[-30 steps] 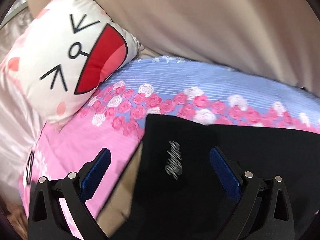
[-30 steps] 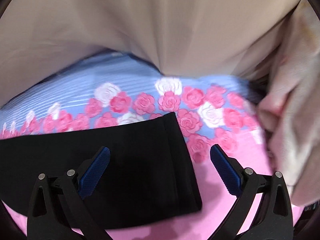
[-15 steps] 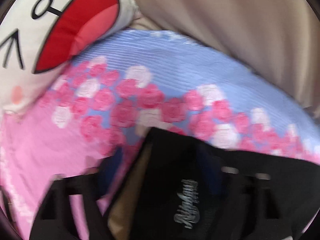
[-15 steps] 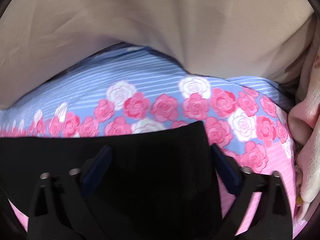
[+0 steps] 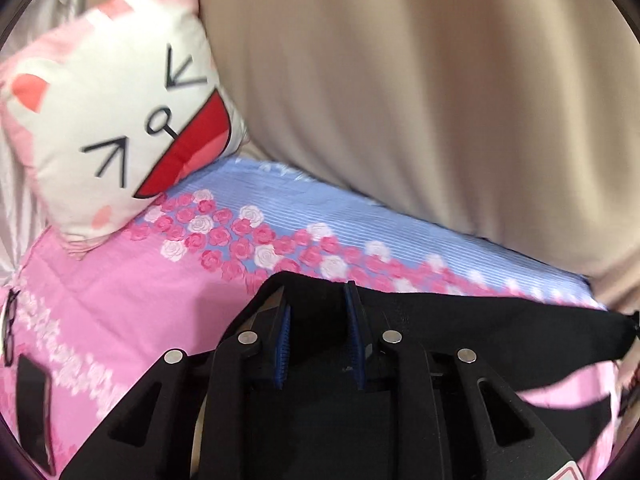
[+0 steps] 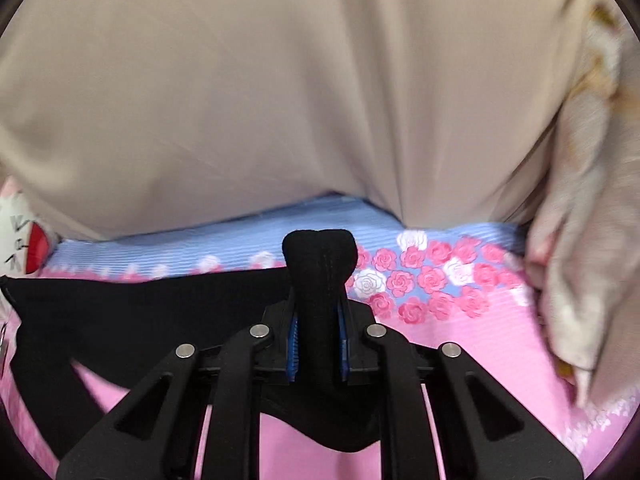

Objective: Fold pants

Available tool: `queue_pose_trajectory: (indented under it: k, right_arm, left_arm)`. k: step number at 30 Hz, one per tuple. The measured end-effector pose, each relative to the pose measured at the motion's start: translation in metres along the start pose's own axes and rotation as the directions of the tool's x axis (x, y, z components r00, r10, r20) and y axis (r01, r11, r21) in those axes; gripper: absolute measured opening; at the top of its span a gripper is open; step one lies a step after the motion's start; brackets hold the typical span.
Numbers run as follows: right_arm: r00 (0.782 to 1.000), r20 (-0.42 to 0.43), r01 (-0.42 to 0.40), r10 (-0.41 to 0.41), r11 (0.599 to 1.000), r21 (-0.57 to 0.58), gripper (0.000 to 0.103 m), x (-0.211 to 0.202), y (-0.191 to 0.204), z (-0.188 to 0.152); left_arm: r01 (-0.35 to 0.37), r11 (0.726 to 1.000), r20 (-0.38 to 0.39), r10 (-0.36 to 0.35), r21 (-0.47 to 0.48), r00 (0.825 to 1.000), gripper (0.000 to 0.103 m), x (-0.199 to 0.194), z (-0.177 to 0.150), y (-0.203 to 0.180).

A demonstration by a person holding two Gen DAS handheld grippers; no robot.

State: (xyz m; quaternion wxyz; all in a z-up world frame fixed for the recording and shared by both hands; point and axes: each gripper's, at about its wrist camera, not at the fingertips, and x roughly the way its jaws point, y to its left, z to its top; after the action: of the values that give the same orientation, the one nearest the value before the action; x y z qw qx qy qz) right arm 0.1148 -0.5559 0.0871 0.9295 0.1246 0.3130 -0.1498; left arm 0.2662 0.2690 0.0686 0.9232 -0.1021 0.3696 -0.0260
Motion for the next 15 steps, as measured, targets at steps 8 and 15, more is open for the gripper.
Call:
queue_pose_trajectory:
  k: [8, 15]
  right_arm:
    - [0.999, 0.039, -0.025, 0.025, 1.0, -0.004, 0.014, -0.102, -0.017, -0.096]
    - [0.994, -0.11, 0.004, 0.002, 0.998, 0.062, 0.017, -0.088, -0.047, -0.186]
  left_arm:
    - [0.025, 0.998, -0.007, -0.025, 0.058, 1.0, 0.022, -0.087, -0.097, 0.024]
    - [-0.126, 0.989, -0.215, 0.141, 0.082, 0.966, 0.024, -0.045, -0.186, 0.059]
